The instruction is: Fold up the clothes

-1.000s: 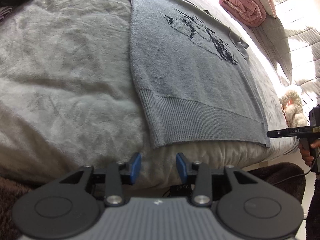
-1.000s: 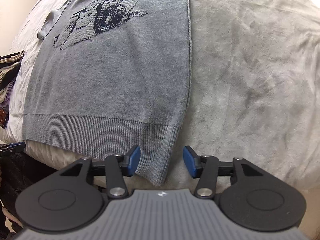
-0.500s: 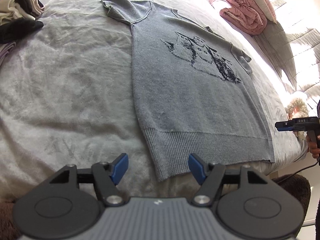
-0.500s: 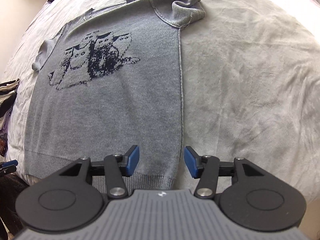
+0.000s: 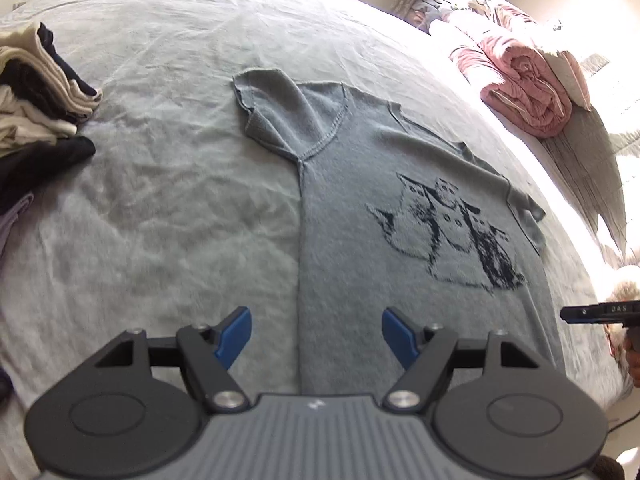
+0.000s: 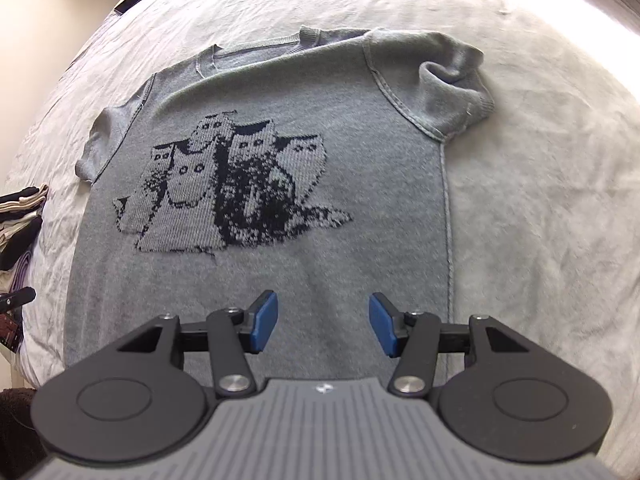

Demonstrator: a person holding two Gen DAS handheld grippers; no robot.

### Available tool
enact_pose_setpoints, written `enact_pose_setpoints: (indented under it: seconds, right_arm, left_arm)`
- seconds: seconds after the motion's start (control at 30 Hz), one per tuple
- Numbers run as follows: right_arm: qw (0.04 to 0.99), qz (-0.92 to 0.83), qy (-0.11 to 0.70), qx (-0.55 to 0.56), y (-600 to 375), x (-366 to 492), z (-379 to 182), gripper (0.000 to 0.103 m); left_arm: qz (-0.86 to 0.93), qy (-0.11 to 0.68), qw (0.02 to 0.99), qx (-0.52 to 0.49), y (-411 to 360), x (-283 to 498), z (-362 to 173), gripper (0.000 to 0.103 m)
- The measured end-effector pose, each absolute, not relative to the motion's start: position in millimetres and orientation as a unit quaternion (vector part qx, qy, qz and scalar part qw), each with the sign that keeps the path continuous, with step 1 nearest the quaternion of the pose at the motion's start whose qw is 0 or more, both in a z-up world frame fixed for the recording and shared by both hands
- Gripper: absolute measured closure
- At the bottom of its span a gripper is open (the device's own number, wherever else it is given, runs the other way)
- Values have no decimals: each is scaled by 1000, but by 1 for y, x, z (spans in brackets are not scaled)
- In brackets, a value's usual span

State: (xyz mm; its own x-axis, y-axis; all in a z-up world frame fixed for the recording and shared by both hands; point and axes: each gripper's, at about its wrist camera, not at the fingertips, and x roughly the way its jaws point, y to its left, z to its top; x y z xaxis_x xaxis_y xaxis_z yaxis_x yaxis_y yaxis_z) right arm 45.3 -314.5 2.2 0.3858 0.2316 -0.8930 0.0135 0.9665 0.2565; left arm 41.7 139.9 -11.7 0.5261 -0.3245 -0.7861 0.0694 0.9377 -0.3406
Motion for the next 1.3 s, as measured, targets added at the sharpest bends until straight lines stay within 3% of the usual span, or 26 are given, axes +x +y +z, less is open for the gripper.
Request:
enact_pose_setpoints:
  seconds: [0.23, 0.47, 0.87, 1.07, 1.1, 1.13, 1.3]
  right_arm:
    - [852, 91, 505, 102, -283, 115, 0, 48]
    - [885, 122, 431, 123, -242, 203, -15, 48]
    - [928, 99, 346, 96, -174, 295, -61, 50]
    - [939, 106, 297, 135, -185, 285, -88, 55]
    - [938, 111, 297, 138, -186, 288, -86, 59]
    - [937, 116, 296, 143, -188, 291, -84, 70]
    - [934, 134, 298, 143, -178, 294, -84, 96]
  left_arm:
    - [-57, 434, 888, -138, 151, 121, -28, 33]
    - [-1, 391, 909, -144, 161, 192, -55, 50]
    - [7, 287, 930, -230, 177, 240, -83, 58]
    - [-8, 264, 920, -288, 188, 243, -97, 81]
    - [-12, 260, 916, -305, 191, 243, -101, 91]
    - [-13, 264, 910, -320, 194, 244, -103, 100]
    - [-30, 278, 906, -318, 185, 251, -101, 103]
